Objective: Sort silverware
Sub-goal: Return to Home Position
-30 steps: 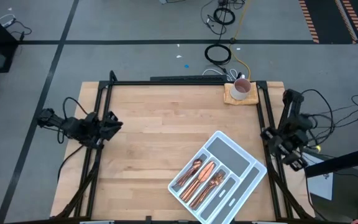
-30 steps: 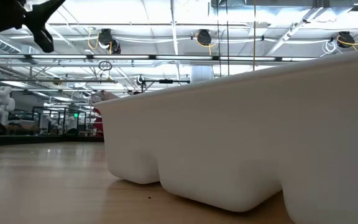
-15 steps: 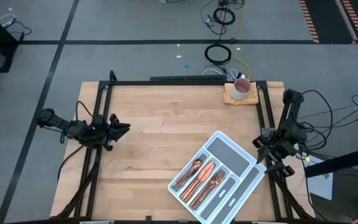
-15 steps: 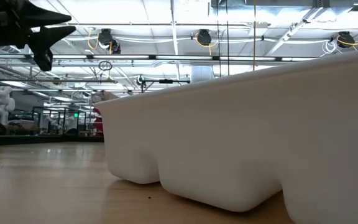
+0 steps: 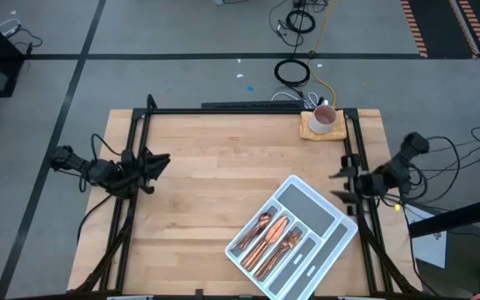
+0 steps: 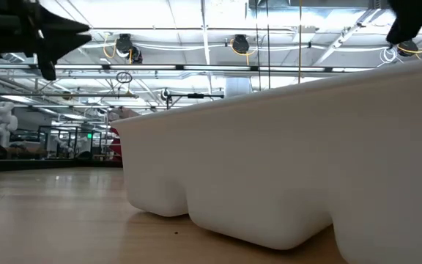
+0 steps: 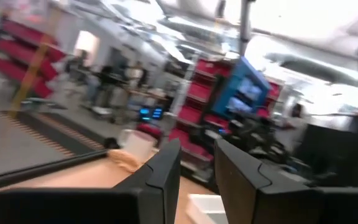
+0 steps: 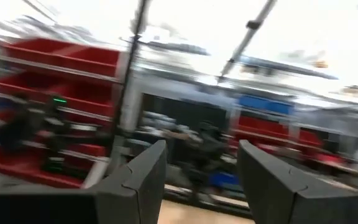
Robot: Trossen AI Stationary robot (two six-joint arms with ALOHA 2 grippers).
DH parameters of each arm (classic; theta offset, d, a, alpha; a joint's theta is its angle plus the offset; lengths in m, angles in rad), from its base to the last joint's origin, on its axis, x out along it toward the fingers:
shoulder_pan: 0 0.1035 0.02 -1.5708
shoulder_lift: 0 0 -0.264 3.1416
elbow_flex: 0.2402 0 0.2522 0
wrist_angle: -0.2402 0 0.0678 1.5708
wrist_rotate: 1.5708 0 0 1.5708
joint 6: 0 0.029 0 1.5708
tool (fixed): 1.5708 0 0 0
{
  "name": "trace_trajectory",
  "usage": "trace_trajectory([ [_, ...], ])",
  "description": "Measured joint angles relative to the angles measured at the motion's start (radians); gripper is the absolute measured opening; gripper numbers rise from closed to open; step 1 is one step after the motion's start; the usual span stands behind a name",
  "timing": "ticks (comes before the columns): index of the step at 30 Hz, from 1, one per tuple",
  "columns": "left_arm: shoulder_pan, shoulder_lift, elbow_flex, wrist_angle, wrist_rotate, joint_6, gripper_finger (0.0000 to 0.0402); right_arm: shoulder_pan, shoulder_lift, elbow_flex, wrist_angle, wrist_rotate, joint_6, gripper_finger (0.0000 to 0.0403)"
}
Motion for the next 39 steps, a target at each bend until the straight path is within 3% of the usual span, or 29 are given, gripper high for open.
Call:
trace_trajectory([
  [4,0.032,0.000,0.000,0.000,-0.092,0.003,0.0102,-0.170,0.000,0.000,-0.004,0.011,0.007,0.0183],
  [9,0.113,0.000,0.000,0.008,-0.105,-0.002,0.0102,-0.364,0.000,0.000,-0.079,-0.036,0.197,0.0183],
  [11,0.145,0.000,0.000,0.014,-0.087,-0.021,0.0102,-0.423,0.000,0.000,-0.141,-0.176,0.317,0.0183],
  [16,0.214,0.000,0.000,0.030,0.072,-0.018,0.0102,-0.495,0.001,0.000,-0.336,-0.775,0.653,0.0183],
  [18,0.234,0.000,0.000,0.052,0.144,0.018,0.0102,-0.494,0.001,0.000,-0.369,-0.895,0.686,0.0183],
  [21,0.268,-0.001,0.000,0.026,0.181,0.015,0.0102,-0.497,0.001,0.000,-0.415,-0.851,0.564,0.0183],
  [25,0.307,-0.001,0.000,-0.192,0.194,-0.174,0.0102,-0.497,0.001,0.000,-0.446,-0.511,0.387,0.0183],
  [27,0.320,-0.001,0.000,-0.290,0.195,-0.279,0.0102,-0.498,0.000,0.000,-0.434,-0.394,0.364,0.0183],
  [29,0.328,-0.001,0.000,-0.302,0.194,-0.307,0.0102,-0.497,0.000,0.000,-0.430,-0.413,0.350,0.0183],
  [32,0.330,-0.001,-0.001,-0.301,0.180,-0.218,0.0102,-0.497,0.000,0.000,-0.391,-0.569,0.361,0.0183],
  [35,0.333,-0.001,-0.001,-0.289,0.092,-0.123,0.0102,-0.497,0.000,0.001,-0.390,-0.711,0.401,0.0183],
  [39,0.333,-0.001,-0.001,-0.222,0.109,-0.017,0.0102,-0.497,0.000,0.001,-0.437,-0.727,0.432,0.0183],
])
